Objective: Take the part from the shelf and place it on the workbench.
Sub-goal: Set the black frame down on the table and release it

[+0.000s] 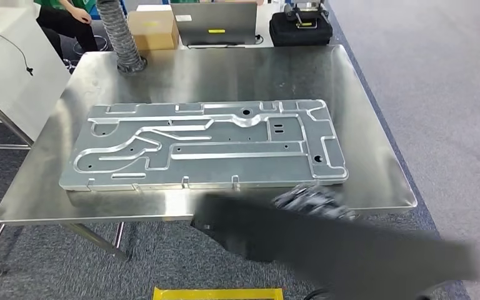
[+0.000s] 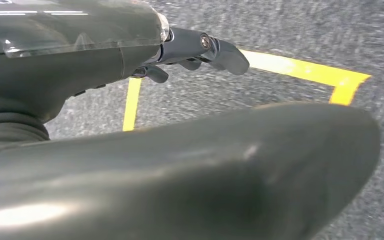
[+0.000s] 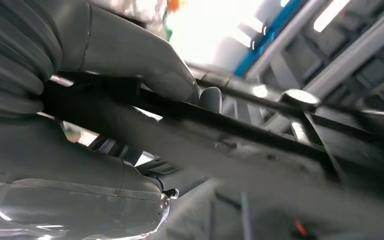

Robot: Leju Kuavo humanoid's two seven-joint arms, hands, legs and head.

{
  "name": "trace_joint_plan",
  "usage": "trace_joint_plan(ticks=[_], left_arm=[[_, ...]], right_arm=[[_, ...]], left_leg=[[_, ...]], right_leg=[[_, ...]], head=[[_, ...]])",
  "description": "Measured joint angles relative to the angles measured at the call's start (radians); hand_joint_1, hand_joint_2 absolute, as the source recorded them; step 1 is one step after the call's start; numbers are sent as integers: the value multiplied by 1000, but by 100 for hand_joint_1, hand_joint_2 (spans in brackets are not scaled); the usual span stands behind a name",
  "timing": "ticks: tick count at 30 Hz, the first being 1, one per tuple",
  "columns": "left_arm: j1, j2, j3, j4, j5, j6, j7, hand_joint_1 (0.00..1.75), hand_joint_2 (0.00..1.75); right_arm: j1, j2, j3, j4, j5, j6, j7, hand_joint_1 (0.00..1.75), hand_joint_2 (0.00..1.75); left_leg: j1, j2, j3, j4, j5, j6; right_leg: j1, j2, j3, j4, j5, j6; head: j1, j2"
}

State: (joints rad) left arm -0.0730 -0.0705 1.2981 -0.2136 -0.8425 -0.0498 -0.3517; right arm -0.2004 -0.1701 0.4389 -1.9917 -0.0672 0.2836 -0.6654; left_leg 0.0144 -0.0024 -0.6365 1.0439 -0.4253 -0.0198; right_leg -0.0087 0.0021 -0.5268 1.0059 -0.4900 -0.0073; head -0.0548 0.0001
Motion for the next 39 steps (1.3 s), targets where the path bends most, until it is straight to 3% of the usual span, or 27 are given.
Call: trace_joint_plan(ticks=[1,5,6,8,9,10,11,13,15,17,20,21,23,25,26,27,28,30,31,35,37,39], left_arm=[[0,0,0,0,-2,-3,-2,0,0],[-3,1,0,0,-9,-10,-5,0,0],[-4,2,0,0,-11,-10,-6,0,0],[-4,2,0,0,-14,-11,-6,0,0],[-4,3,0,0,-15,-11,-7,0,0],[-4,3,0,0,-18,-11,-7,0,0],[-5,4,0,0,-21,-13,-8,0,0],[-6,5,0,0,-29,-21,-13,0,0],[-10,5,-1,0,-35,-31,-19,0,0],[-12,6,-1,0,-38,-34,-22,0,0],[-8,9,-1,0,-45,-35,-22,0,0],[-8,11,-1,0,-48,-35,-22,0,0],[-8,14,-2,0,-55,-36,-24,0,0],[-9,17,-3,0,-62,-38,-27,0,0],[-9,18,-4,0,-65,-40,-29,0,0],[-9,19,-4,0,-68,-40,-31,0,0],[-9,20,-5,0,-70,-41,-33,0,0],[-12,21,-7,0,-74,-41,-35,0,0],[-13,21,-8,0,-75,-40,-36,0,0],[-12,22,-8,0,-76,-36,-36,0,0],[-15,22,-8,0,-73,-33,-37,0,0],[-18,22,-8,0,-69,-31,-39,0,0]], right_arm=[[-16,0,-41,-3,9,-10,0,175,175],[-75,0,-189,-3,93,-74,0,175,175],[-84,0,-214,-2,104,-83,0,175,175],[-96,0,-250,1,139,-113,1,175,175],[-105,1,-265,7,170,-143,5,175,175],[-122,0,-281,20,211,-182,13,175,175],[-149,-1,-297,38,257,-225,26,175,175],[-230,-11,-325,98,359,-316,68,175,175],[-319,-37,-338,183,478,-401,124,175,175],[-384,-70,-341,274,606,-470,178,175,175],[-443,-102,-321,406,802,-538,251,175,175],[-463,-107,-304,452,870,-551,278,175,175],[-507,-110,-257,556,1002,-561,335,175,175],[-542,-110,-198,669,1107,-565,376,175,175],[-557,-109,-169,724,1151,-567,393,175,175],[-575,-107,-139,779,1195,-570,412,175,175],[-595,-101,-110,834,1242,-574,433,175,175],[-645,-81,-47,957,1331,-583,469,175,175],[-668,-68,-17,1021,1365,-587,481,175,175],[-736,-4,78,1235,1430,-591,484,175,175],[-765,37,117,1325,1448,-587,484,175,175],[-782,77,151,1403,1464,-578,491,175,175]], left_leg=[[-2,0,1,-18,17,6],[-2,-4,7,-26,24,34],[-1,-4,9,-29,24,40],[-4,-4,11,-29,20,48],[-7,-5,12,-28,18,50],[-9,-5,13,-27,16,52],[-12,-6,15,-27,14,53],[-18,-6,21,-26,10,53],[-24,-7,22,-24,7,50],[-25,-8,20,-23,7,42],[-24,-7,12,-4,-9,27],[-23,-7,-4,33,-31,22],[-16,-6,-61,157,-92,11],[-9,-5,-109,250,-117,2],[-6,-5,-110,246,-102,-1],[-4,-4,-92,201,-70,-3],[-2,-2,-59,129,-30,-3],[-4,2,-3,8,15,3],[-5,2,8,-19,19,8],[-5,0,15,-35,19,29],[-2,0,21,-42,20,38],[-2,0,22,-42,17,43]], right_leg=[[2,1,1,2,-6,7],[-2,1,-7,30,-38,32],[-3,1,-27,73,-63,35],[-4,1,-99,209,-123,39],[-4,1,-136,269,-139,40],[-5,1,-159,298,-136,40],[-4,1,-162,286,-112,37],[0,1,-119,162,-27,24],[7,-1,-75,47,26,12],[13,-4,-65,17,32,7],[6,-8,-59,1,42,-3],[3,-10,-57,-4,46,-7],[1,-11,-54,-7,47,-11],[1,-11,-53,-6,45,-11],[1,-11,-51,-6,43,-10],[0,-11,-50,-4,41,-8],[-1,-11,-48,-2,37,-4],[2,-11,-50,2,32,3],[4,-12,-51,4,31,8],[2,-13,-57,16,19,26],[-2,-12,-98,102,-27,33],[-4,-11,-171,243,-80,39]], head=[[0,0],[0,0],[0,0],[0,0],[0,0],[0,0],[0,0],[0,0],[0,0],[0,0],[0,0],[0,0],[0,0],[0,0],[0,0],[0,0],[0,0],[0,0],[0,0],[0,0],[0,0],[0,0]])
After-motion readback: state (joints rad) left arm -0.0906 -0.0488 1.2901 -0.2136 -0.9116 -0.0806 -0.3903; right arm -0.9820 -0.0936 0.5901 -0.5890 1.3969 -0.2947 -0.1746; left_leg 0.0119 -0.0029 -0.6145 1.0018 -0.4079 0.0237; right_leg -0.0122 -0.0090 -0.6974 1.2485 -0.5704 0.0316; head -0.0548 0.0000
